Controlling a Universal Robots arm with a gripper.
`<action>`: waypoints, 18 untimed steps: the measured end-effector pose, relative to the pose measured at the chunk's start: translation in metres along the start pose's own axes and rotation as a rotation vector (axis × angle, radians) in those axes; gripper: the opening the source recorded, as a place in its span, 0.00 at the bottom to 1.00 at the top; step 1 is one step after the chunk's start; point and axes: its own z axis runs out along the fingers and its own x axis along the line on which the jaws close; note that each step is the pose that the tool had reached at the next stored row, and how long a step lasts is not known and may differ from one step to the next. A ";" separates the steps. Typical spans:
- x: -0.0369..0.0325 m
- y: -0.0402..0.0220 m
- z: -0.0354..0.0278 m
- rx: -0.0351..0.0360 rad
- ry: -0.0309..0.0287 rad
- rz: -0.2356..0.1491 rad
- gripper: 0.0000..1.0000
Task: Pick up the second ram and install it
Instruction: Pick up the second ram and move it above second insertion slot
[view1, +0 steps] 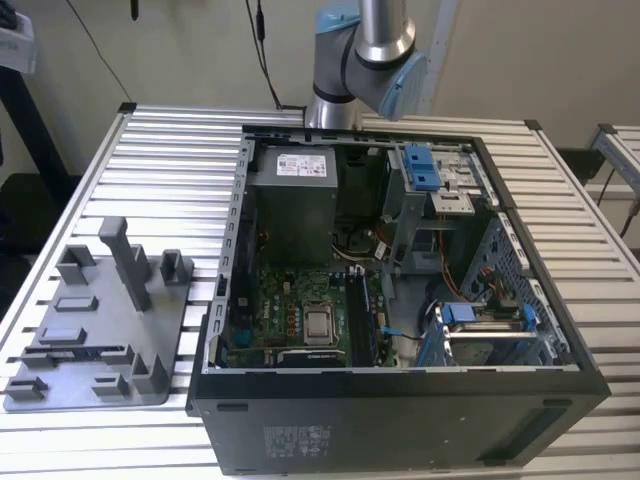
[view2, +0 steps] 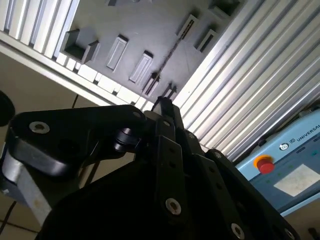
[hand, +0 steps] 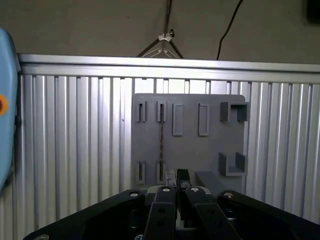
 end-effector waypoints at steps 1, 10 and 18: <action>0.0000 0.0000 0.0000 0.0000 0.0000 0.000 0.24; 0.0000 0.0000 0.0000 0.0003 0.0000 0.000 0.42; 0.0000 0.0000 0.0000 0.0005 0.0000 0.000 0.42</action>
